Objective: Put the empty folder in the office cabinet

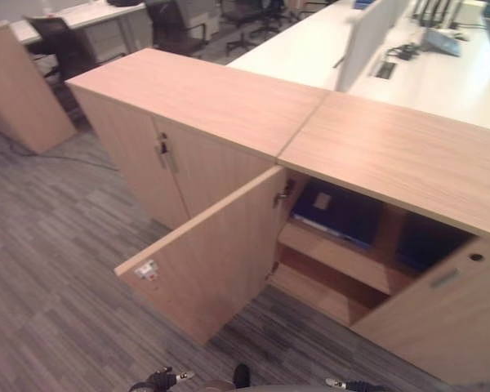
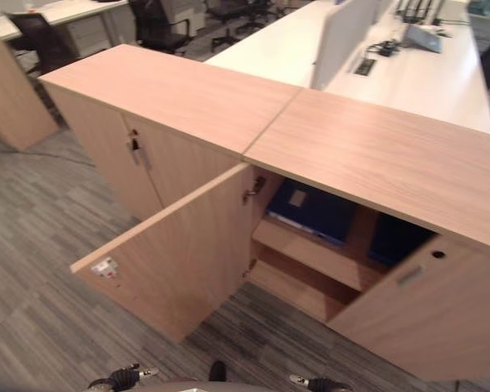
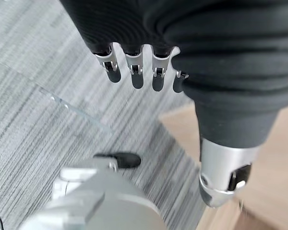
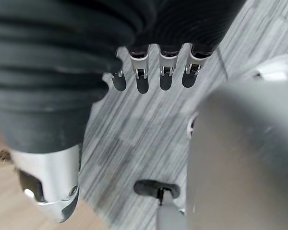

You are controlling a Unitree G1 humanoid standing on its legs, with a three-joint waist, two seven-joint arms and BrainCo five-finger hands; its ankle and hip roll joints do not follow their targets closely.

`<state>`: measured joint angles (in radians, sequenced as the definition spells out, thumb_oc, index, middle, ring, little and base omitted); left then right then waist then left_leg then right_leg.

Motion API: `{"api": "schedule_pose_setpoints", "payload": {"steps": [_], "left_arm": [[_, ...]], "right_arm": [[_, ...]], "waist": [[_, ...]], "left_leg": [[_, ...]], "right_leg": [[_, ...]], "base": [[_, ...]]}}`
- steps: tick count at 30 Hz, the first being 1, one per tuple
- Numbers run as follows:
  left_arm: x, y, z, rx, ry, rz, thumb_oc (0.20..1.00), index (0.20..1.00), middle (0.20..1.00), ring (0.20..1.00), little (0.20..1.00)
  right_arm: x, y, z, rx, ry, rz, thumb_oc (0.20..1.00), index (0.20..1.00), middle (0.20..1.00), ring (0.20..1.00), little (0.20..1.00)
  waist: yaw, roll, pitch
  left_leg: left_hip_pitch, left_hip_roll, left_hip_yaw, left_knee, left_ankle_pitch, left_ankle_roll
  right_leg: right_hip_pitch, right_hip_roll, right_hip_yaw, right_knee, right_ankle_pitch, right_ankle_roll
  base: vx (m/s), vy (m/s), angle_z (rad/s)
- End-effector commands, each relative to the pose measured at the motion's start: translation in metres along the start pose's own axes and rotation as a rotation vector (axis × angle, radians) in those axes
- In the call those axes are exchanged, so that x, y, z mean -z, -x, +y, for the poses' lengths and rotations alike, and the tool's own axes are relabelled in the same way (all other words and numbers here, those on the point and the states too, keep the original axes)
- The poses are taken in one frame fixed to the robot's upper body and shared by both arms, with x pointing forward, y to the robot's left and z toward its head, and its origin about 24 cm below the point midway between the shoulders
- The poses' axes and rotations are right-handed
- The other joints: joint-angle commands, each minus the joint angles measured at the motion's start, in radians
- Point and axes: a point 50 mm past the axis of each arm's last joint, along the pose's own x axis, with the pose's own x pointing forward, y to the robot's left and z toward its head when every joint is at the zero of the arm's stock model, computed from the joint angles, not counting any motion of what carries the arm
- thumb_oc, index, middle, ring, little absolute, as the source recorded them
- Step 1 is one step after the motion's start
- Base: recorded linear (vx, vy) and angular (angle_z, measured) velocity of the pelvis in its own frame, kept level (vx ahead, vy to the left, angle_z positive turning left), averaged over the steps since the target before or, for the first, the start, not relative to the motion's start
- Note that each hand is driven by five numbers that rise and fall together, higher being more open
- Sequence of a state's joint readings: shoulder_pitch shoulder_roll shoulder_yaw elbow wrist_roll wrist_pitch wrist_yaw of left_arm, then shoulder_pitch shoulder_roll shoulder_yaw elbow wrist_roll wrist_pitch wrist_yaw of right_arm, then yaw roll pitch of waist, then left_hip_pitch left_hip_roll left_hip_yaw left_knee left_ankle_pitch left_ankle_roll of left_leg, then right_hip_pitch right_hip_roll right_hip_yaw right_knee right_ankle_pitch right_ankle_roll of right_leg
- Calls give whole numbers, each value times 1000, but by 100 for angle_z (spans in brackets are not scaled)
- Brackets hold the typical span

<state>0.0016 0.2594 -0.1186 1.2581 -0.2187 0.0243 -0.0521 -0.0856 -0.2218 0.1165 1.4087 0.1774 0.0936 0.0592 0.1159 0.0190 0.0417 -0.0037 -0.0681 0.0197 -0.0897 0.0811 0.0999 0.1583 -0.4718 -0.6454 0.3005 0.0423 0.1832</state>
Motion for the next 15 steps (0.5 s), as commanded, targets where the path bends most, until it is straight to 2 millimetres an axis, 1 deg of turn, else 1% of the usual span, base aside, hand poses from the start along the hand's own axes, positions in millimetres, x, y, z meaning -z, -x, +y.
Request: {"api": "schedule_pose_setpoints", "payload": {"steps": [1,2,4,7,8,9,10,11,12,13,14,15], "left_arm": [[9,1,11,-43,93,22,1000,1000,1000,1000,1000],[8,2,16,-58,110,19,1000,1000,1000,1000,1000],[7,3,27,-92,157,16,1000,1000,1000,1000,1000],[2,5,41,-129,237,-8,1000,1000,1000,1000,1000],[0,6,44,-138,254,-19,1000,1000,1000,1000,1000],[2,7,50,-157,282,-21,1000,1000,1000,1000,1000],[3,8,55,-172,309,-22,1000,1000,1000,1000,1000],[4,9,60,-188,340,-30,1000,1000,1000,1000,1000],[1,10,64,-202,368,-48,1000,1000,1000,1000,1000],[-6,10,67,-207,373,-77,1000,1000,1000,1000,1000],[-32,11,70,-214,342,-167,1000,1000,1000,1000,1000],[-44,12,73,-224,336,-213,1000,1000,1000,1000,1000]], "right_arm": [[8,1,-13,33,-46,32,1000,1000,1000,1000,1000],[10,1,-13,36,-54,33,1000,1000,1000,1000,1000],[12,2,-15,42,-77,36,1000,1000,1000,1000,1000],[16,1,-14,41,-88,43,1000,1000,1000,1000,1000],[17,1,-14,42,-92,45,1000,1000,1000,1000,1000],[18,2,-14,41,-87,54,1000,1000,1000,1000,1000],[18,2,-15,45,-85,55,1000,1000,1000,1000,1000],[19,2,-16,46,-78,57,1000,1000,1000,1000,1000],[18,2,-17,50,-81,51,1000,1000,1000,1000,1000],[14,2,-20,58,-84,40,1000,1000,1000,1000,1000],[0,3,-29,92,-79,3,1000,1000,1000,1000,1000],[-7,4,-35,116,-66,-12,1000,1000,1000,1000,1000]], "waist": [[3,25,0],[-3,27,8],[-7,23,15],[-3,5,16],[-5,5,13],[-4,2,9],[-2,0,5],[1,-5,0],[0,-9,5],[-1,-15,26],[4,-27,71],[9,-31,80]], "left_leg": [[-23,20,15,2,-69,-100],[-18,25,-1,2,-65,-107],[-7,21,-28,2,-63,-115],[9,15,-38,2,-67,-124],[-3,15,-44,2,-46,-122],[-2,21,-46,2,-44,-131],[-1,26,-43,2,-44,-138],[2,42,-34,2,-46,-147],[1,54,-29,5,-43,-154],[-39,72,-13,73,-52,-166],[-168,91,14,246,-74,-202],[-204,116,14,305,-91,-217]], "right_leg": [[-51,96,87,-58,-110,-25],[-60,135,104,-69,-143,-35],[-69,191,124,-87,-171,-44],[-45,244,126,-150,-177,-50],[-39,263,121,-192,-153,-57],[-38,286,138,-215,-156,-63],[-38,297,150,-241,-148,-62],[-28,322,161,-291,-134,-66],[-27,335,168,-313,-128,-67],[-31,337,171,-325,-124,-74],[-48,329,173,-336,-113,-87],[-56,329,174,-344,-107,-96]], "base": [[58,-79,49],[59,-103,64],[71,-109,85],[36,-119,50],[-35,-120,9],[-18,-122,1],[102,-222,-10],[107,-215,-9],[45,-236,-12],[-185,-217,-7],[-281,-193,7],[-277,-144,26]]}}
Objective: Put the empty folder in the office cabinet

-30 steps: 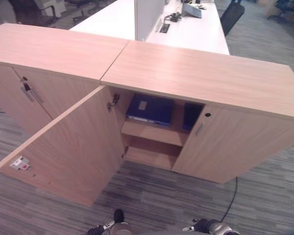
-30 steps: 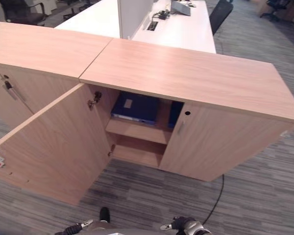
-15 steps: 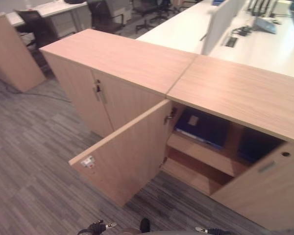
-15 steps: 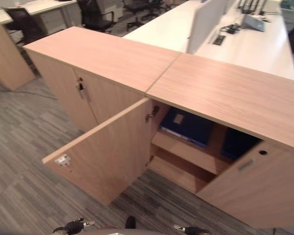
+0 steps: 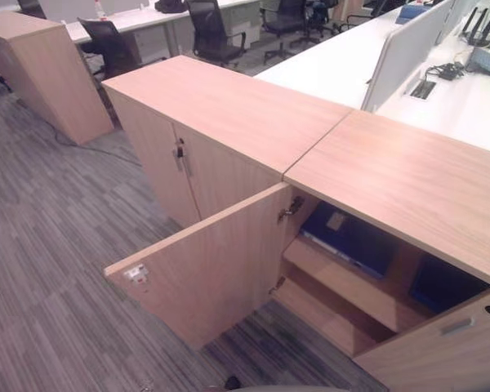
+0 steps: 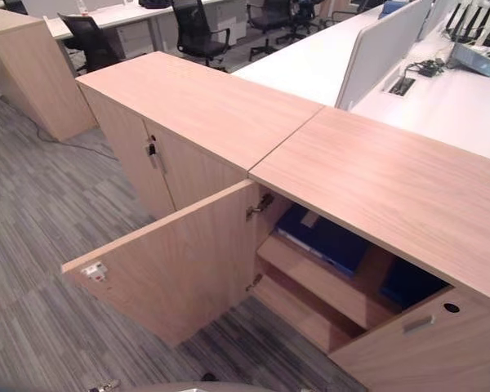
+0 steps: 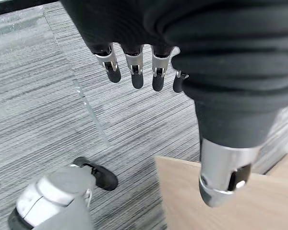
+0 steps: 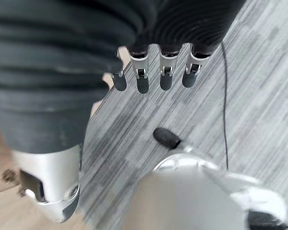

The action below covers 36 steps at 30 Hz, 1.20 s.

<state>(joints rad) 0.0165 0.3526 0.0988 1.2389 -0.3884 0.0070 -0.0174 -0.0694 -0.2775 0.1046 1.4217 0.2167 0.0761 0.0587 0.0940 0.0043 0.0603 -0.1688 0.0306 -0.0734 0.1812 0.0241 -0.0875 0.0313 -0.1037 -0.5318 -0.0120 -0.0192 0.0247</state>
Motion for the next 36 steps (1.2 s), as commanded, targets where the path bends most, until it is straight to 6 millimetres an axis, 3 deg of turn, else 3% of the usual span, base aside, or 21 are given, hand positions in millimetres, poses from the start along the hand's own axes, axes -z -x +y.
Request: {"api": "schedule_pose_setpoints", "payload": {"steps": [1,3,4,8,15,27,31,32,33,34,35,36], "left_arm": [[-50,0,3,-21,16,-183,1000,1000,1000,1000,1000],[-65,4,18,-50,110,-256,1000,1000,1000,1000,1000],[-102,9,25,-74,106,-356,1000,1000,1000,1000,1000],[-125,16,22,-65,76,-444,1000,1000,1000,1000,1000],[-169,30,11,-28,7,-590,1000,1000,1000,1000,1000],[-191,32,8,-41,-89,-594,1000,1000,1000,1000,1000],[-212,39,-18,9,-162,-655,1000,1000,1000,1000,1000],[-223,43,-40,56,-199,-691,1000,1000,1000,1000,1000],[-227,45,-47,72,-209,-704,1000,1000,1000,1000,1000],[-236,52,-69,121,-233,-747,1000,1000,1000,1000,1000],[-251,72,-116,227,-311,-843,1000,1000,1000,1000,1000],[-254,90,-147,330,-356,-920,1000,1000,1000,1000,1000]], "right_arm": [[-19,2,-14,72,-15,-29,1000,1000,1000,1000,1000],[-21,2,-14,53,-13,-44,1000,1000,1000,1000,1000],[-11,2,-19,60,-31,-29,1000,1000,1000,1000,1000],[-1,3,-25,72,-44,-2,1000,1000,1000,1000,1000],[11,2,-14,19,3,31,1000,1000,1000,1000,1000],[0,1,-6,-10,8,-11,1000,1000,1000,1000,1000],[-1,1,-4,-13,28,-11,1000,1000,1000,1000,1000],[-4,0,-2,-17,39,-21,1000,1000,1000,1000,1000],[-5,0,-1,-18,40,-25,1000,1000,1000,1000,1000],[-9,0,1,-20,40,-38,1000,1000,1000,1000,1000],[-12,0,5,-21,45,-45,1000,1000,1000,1000,1000],[-13,0,8,-23,41,-47,1000,1000,1000,1000,1000]], "waist": [[30,-18,59],[30,-24,41],[-5,4,-9],[-15,27,-30],[-31,30,-53],[-54,11,-72],[-61,-1,-77],[-68,-8,-80],[-71,-11,-81],[-76,-17,-84],[-85,-23,-84],[-89,-26,-81]], "left_leg": [[-10,70,134,41,-53,-24],[85,131,136,-36,-47,-23],[171,196,151,-184,-5,-49],[215,175,149,-246,3,-58],[260,138,180,-268,-27,-44],[269,103,200,-268,-48,-20],[267,99,199,-268,-47,-17],[264,97,199,-268,-48,-15],[264,96,198,-268,-48,-15],[262,95,199,-268,-49,-14],[260,94,200,-268,-48,-13],[261,94,198,-268,-50,-12]], "right_leg": [[83,-32,63,-57,-38,62],[81,-23,95,-72,-26,66],[72,7,86,-75,-52,77],[81,-5,93,-75,-41,81],[83,-47,111,-75,-7,107],[73,-76,136,-75,15,129],[69,-79,140,-75,20,133],[67,-81,143,-75,21,135],[66,-81,143,-75,22,135],[65,-82,145,-75,23,136],[62,-81,145,-75,25,137],[63,-80,147,-75,27,137]], "base": [[-105,-43,19],[-3,29,-26],[25,49,-48],[56,115,28],[35,104,-5],[8,39,-7],[-3,0,1],[-24,-7,6],[-32,-16,8],[-44,-26,7],[-52,-37,4],[-51,-29,12]]}}
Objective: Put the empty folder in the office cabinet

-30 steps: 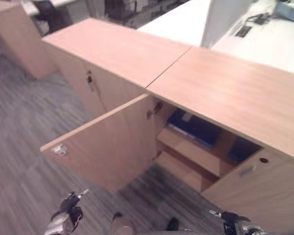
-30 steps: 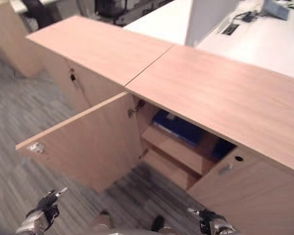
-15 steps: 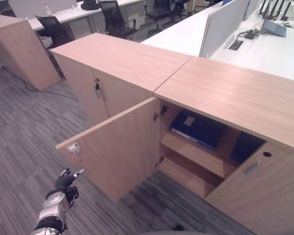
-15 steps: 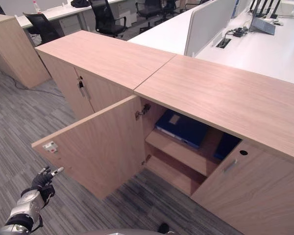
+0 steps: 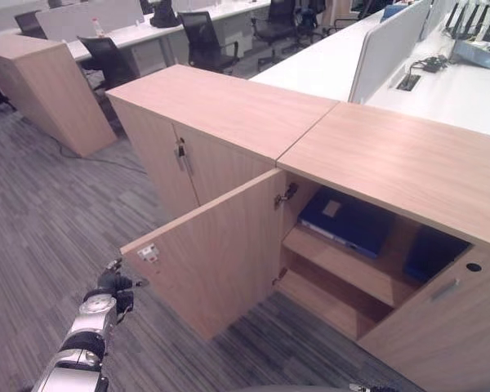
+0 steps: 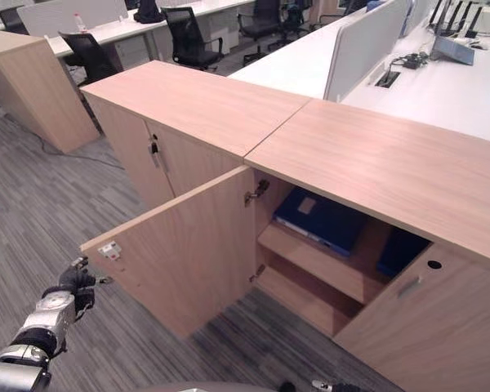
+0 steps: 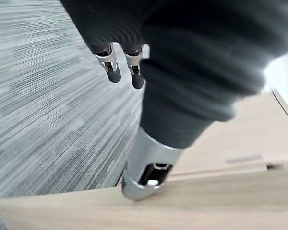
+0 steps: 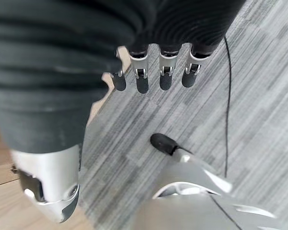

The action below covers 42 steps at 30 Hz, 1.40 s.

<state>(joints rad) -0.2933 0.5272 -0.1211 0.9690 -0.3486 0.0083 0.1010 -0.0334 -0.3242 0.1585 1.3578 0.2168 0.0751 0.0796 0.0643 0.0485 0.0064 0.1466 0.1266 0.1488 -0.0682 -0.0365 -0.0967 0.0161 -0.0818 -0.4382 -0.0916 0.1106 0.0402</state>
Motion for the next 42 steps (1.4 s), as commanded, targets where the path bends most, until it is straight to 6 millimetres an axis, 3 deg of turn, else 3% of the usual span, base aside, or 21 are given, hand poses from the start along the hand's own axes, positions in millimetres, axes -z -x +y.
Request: {"api": "schedule_pose_setpoints", "payload": {"steps": [1,4,6,12,16,20,22,25,27,29,30,32,35,38,42], "left_arm": [[-117,13,-97,325,-34,-426,1000,1000,1000,1000,1000],[-134,38,-145,503,-50,-529,1000,1000,1000,1000,1000],[-141,57,-167,622,-57,-591,1000,1000,1000,1000,1000],[-151,109,-191,918,-92,-766,1000,1000,1000,1000,1000],[-168,173,-206,1204,-38,-948,1000,1000,1000,1000,1000],[-169,202,-224,1388,28,-933,1000,1000,1000,1000,1000],[-171,203,-226,1388,5,-940,1000,1000,1000,1000,1000],[-164,203,-230,1409,-37,-908,1000,1000,1000,1000,1000],[-160,205,-234,1435,-75,-900,1000,1000,1000,1000,1000],[-159,202,-231,1423,-129,-930,1000,1000,1000,1000,1000],[-160,201,-230,1418,-135,-927,1000,1000,1000,1000,1000],[-160,197,-227,1398,-125,-925,1000,1000,1000,1000,1000],[-159,191,-225,1355,-114,-911,1000,1000,1000,1000,1000],[-157,183,-224,1305,-106,-889,1000,1000,1000,1000,1000],[-152,169,-212,1213,-113,-874,1000,1000,1000,1000,1000]], "right_arm": [[-14,-2,23,-34,-25,-23,1000,1000,1000,1000,1000],[-16,-3,34,-59,-31,-27,1000,1000,1000,1000,1000],[-17,-3,39,-64,-38,-28,1000,1000,1000,1000,1000],[-16,-3,47,-85,-39,-27,1000,1000,1000,1000,1000],[-23,-2,57,-110,-18,-48,1000,1000,1000,1000,1000],[-33,-1,68,-130,12,-91,1000,1000,1000,1000,1000],[-34,-1,70,-134,26,-97,1000,1000,1000,1000,1000],[-10,-3,58,-96,343,19,1000,1000,1000,1000,1000],[23,-1,49,-130,750,166,1000,1000,1000,1000,1000],[69,7,10,-120,961,356,1000,1000,1000,1000,1000],[76,9,8,-144,1006,390,1000,1000,1000,1000,1000],[93,13,6,-171,1053,428,1000,1000,1000,1000,1000],[115,17,19,-213,1011,429,1000,1000,1000,1000,1000],[115,17,30,-215,946,401,1000,1000,1000,1000,1000],[101,12,46,-212,851,314,1000,1000,1000,1000,1000]], "waist": [[-62,-73,-29],[-73,-78,-28],[-77,-79,-25],[-80,-83,-16],[-76,-92,-7],[-83,-98,4],[-88,-100,7],[-86,-101,15],[-87,-108,15],[-99,-117,22],[-102,-117,24],[-111,-117,29],[-128,-117,30],[-141,-114,30],[-163,-110,33]], "left_leg": [[-61,-3,-25,-19,14,-1],[-64,-2,-24,-19,12,2],[-62,-1,-22,-19,11,3],[-58,3,-17,-19,7,4],[-62,5,-21,-19,8,6],[-67,3,-21,-19,8,8],[-67,4,-17,-19,8,7],[-60,10,-10,-19,4,6],[-66,12,-8,-19,9,5],[-75,15,-5,-19,14,2],[-76,17,-4,-19,15,1],[-76,24,0,-19,18,-2],[-73,35,9,-19,20,-5],[-66,52,23,-19,23,-12],[-47,85,43,-14,30,-24]], "right_leg": [[74,-105,51,4,-100,122],[72,-106,49,4,-100,123],[72,-104,48,4,-101,123],[73,-99,54,4,-105,122],[73,-97,55,4,-104,121],[68,-95,59,4,-101,120],[66,-92,65,4,-102,119],[69,-85,74,4,-105,116],[68,-83,74,4,-105,114],[62,-79,73,4,-103,112],[59,-77,75,4,-103,111],[54,-71,79,4,-105,108],[49,-59,92,4,-112,103],[46,-41,110,4,-123,95],[43,-1,148,4,-144,77]], "base": [[-41,-20,24],[-26,-23,31],[-20,-21,17],[-4,-7,4],[-9,-13,-18],[-25,-11,-7],[-23,-18,-16],[-3,-21,-26],[-3,-35,-3],[-24,-59,3],[-21,-56,0],[-11,-50,-3],[-12,-63,-5],[0,-85,-14],[8,-120,-37]]}}
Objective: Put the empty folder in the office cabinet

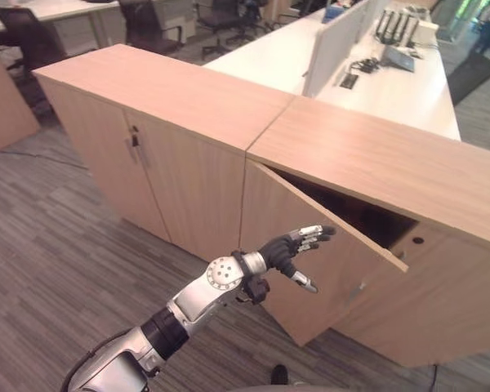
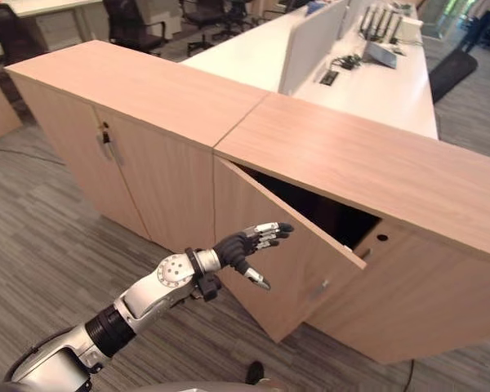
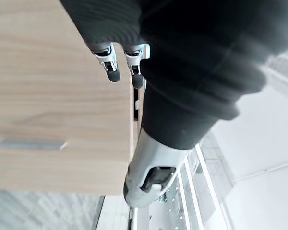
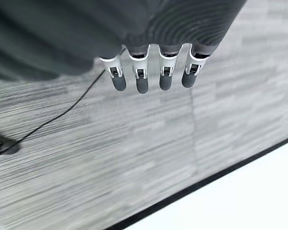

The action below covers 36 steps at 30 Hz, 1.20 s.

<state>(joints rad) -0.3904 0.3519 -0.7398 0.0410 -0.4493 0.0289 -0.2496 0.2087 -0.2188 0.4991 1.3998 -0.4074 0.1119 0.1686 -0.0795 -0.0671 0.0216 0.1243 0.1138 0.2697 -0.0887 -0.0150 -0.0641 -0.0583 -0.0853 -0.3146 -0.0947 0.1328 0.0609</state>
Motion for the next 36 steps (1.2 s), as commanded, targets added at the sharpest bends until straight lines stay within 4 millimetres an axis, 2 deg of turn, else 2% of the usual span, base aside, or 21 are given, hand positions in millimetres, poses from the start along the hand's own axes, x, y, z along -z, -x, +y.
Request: {"api": "schedule_pose_setpoints", "payload": {"steps": [1,3,4,5,7,8,9,10,11,12,13,14,15,17,22,25,26,31,34,35,36], "left_arm": [[-24,1,19,-98,-58,-123,1000,1000,1000,1000,1000],[-16,10,24,-139,-43,-102,1000,1000,1000,1000,1000],[13,35,31,-228,15,-12,1000,1000,1000,1000,1000],[13,35,31,-228,14,-12,1000,1000,1000,1000,1000],[18,38,35,-254,-5,20,1000,1000,1000,1000,1000],[21,40,41,-291,-33,34,1000,1000,1000,1000,1000],[21,40,41,-291,-34,33,1000,1000,1000,1000,1000],[21,40,45,-325,-51,30,1000,1000,1000,1000,1000],[20,40,45,-325,-52,29,1000,1000,1000,1000,1000],[21,40,50,-368,-64,29,1000,1000,1000,1000,1000],[21,40,50,-368,-65,28,1000,1000,1000,1000,1000],[21,38,57,-406,-92,32,1000,1000,1000,1000,1000],[20,37,57,-406,-92,31,1000,1000,1000,1000,1000],[25,36,66,-451,-99,60,1000,1000,1000,1000,1000],[36,47,90,-590,-134,136,1000,1000,1000,1000,1000],[36,60,115,-704,-188,188,1000,1000,1000,1000,1000],[37,60,115,-704,-188,188,1000,1000,1000,1000,1000],[25,82,152,-835,-323,268,1000,1000,1000,1000,1000],[16,99,170,-940,-371,284,1000,1000,1000,1000,1000],[19,113,172,-1020,-338,267,1000,1000,1000,1000,1000],[23,115,170,-1023,-322,275,1000,1000,1000,1000,1000]], "right_arm": [[-16,3,-19,62,-53,-35,1000,1000,1000,1000,1000],[-20,4,-22,72,-87,-58,1000,1000,1000,1000,1000],[-34,12,-50,130,-182,-121,1000,1000,1000,1000,1000],[-35,12,-50,130,-182,-122,1000,1000,1000,1000,1000],[-43,17,-67,175,-192,-154,1000,1000,1000,1000,1000],[-50,23,-82,218,-203,-185,1000,1000,1000,1000,1000],[-51,23,-82,219,-203,-186,1000,1000,1000,1000,1000],[-60,32,-101,274,-240,-227,1000,1000,1000,1000,1000],[-60,32,-102,274,-241,-228,1000,1000,1000,1000,1000],[-70,40,-115,319,-269,-271,1000,1000,1000,1000,1000],[-71,40,-116,320,-269,-271,1000,1000,1000,1000,1000],[-82,50,-132,362,-324,-334,1000,1000,1000,1000,1000],[-83,51,-132,363,-325,-334,1000,1000,1000,1000,1000],[-88,52,-132,361,-358,-373,1000,1000,1000,1000,1000],[-79,43,-119,321,-391,-353,1000,1000,1000,1000,1000],[-61,32,-102,271,-388,-293,1000,1000,1000,1000,1000],[-61,32,-102,271,-388,-293,1000,1000,1000,1000,1000],[-36,21,-80,204,-437,-227,1000,1000,1000,1000,1000],[-37,20,-77,192,-474,-243,1000,1000,1000,1000,1000],[-48,22,-79,198,-472,-281,1000,1000,1000,1000,1000],[-52,23,-81,203,-470,-292,1000,1000,1000,1000,1000]], "waist": [[-18,6,18],[-22,5,18],[-9,-17,51],[-10,-18,50],[3,-28,67],[17,-32,77],[16,-34,75],[36,-38,79],[35,-40,77],[49,-37,75],[47,-39,74],[57,-20,76],[56,-21,76],[46,-4,64],[10,44,6],[-11,64,-17],[-11,64,-17],[-32,65,-37],[-33,58,-41],[-23,48,-47],[-20,46,-48]], "left_leg": [[-23,99,-77,6,8,-58],[-17,115,-67,20,8,-65],[-83,171,-76,249,-4,-78],[-88,170,-77,251,-1,-77],[-131,190,-104,387,28,-70],[-177,175,-146,464,41,-48],[-181,171,-147,462,45,-47],[-239,110,-207,461,-3,-20],[-243,107,-207,458,1,-18],[-263,29,-276,389,-50,-5],[-264,25,-276,384,-43,-4],[-269,-56,-367,289,-24,-2],[-269,-57,-368,283,-18,-1],[-228,-67,-385,230,-13,-2],[-83,-52,-296,82,-9,9],[-25,-58,-241,6,3,15],[-24,-58,-240,5,2,15],[-21,-74,-216,1,-8,24],[-25,-85,-222,1,-11,30],[-31,-90,-224,1,-13,37],[-32,-90,-226,1,-14,37]], "right_leg": [[118,4,26,7,-167,55],[121,23,42,7,-176,43],[141,76,93,7,-191,-4],[137,75,93,7,-189,-5],[148,95,118,7,-186,-20],[146,104,141,7,-181,-27],[142,101,140,7,-179,-26],[148,95,159,7,-178,-20],[144,92,158,7,-177,-19],[152,86,187,7,-175,-9],[150,83,186,7,-173,-8],[158,98,233,7,-170,-3],[155,97,232,7,-168,-3],[162,110,279,7,-170,-2],[179,85,311,7,-174,17],[177,63,335,7,-166,37],[177,63,335,7,-166,38],[173,33,327,7,-156,57],[169,17,315,7,-152,65],[161,10,311,7,-150,67],[160,9,310,7,-149,67]], "base": [[34,-163,-37],[25,-234,-44],[0,-285,-28],[-5,-343,-42],[-12,-130,-98],[-19,-92,-81],[-10,-52,-78],[-2,-2,-61],[63,56,-57],[44,62,-29],[97,131,-42],[36,73,-59],[78,133,-109],[55,87,-104],[114,174,-67],[38,143,-57],[13,118,-80],[-3,82,-27],[-9,84,7],[-15,68,12],[-8,48,1]]}}
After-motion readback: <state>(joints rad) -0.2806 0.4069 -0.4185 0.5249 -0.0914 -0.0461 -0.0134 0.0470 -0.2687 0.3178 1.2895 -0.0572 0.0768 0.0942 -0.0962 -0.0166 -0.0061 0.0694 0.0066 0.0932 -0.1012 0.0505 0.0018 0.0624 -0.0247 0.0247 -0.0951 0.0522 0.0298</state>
